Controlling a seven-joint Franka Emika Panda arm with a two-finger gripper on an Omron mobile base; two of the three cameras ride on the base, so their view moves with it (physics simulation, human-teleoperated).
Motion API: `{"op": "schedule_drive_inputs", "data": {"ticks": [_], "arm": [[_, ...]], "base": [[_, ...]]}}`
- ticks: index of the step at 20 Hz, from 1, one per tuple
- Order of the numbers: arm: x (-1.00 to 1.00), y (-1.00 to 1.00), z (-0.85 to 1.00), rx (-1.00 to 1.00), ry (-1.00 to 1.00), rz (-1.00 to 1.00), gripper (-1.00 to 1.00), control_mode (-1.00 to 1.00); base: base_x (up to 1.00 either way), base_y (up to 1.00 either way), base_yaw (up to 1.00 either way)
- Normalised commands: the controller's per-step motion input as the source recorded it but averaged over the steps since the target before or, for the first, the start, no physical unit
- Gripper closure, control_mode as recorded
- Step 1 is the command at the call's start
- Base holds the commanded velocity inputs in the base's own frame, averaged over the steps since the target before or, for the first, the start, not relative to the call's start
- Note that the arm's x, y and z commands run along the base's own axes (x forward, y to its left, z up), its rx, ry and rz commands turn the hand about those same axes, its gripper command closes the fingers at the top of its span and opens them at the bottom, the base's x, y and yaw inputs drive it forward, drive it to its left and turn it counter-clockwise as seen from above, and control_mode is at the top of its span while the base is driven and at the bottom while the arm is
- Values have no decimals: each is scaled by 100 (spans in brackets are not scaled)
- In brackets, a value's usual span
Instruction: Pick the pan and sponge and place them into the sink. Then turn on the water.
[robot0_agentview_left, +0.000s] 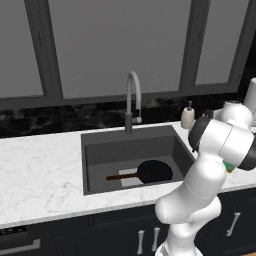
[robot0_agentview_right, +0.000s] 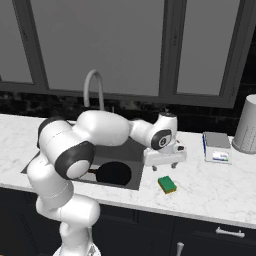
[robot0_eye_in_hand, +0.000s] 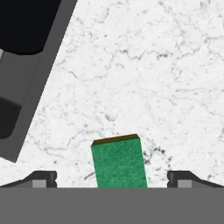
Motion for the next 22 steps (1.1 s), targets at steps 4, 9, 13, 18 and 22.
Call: {"op": "schedule_drive_inputs", "data": {"ticks": [4, 9, 13, 18, 22], "arm": [[0, -14, -24, 0, 0, 0, -100, -100], [-6, -10, -27, 0, 0, 0, -100, -100], [-10, -8, -32, 0, 0, 0, -100, -100], [-8, -5, -30, 0, 0, 0, -100, -100], [0, -4, -28, 0, 0, 1, -100, -100]], "base": [[0, 0, 0], [0, 0, 0], [0, 0, 0], [0, 0, 0], [0, 0, 0]]}}
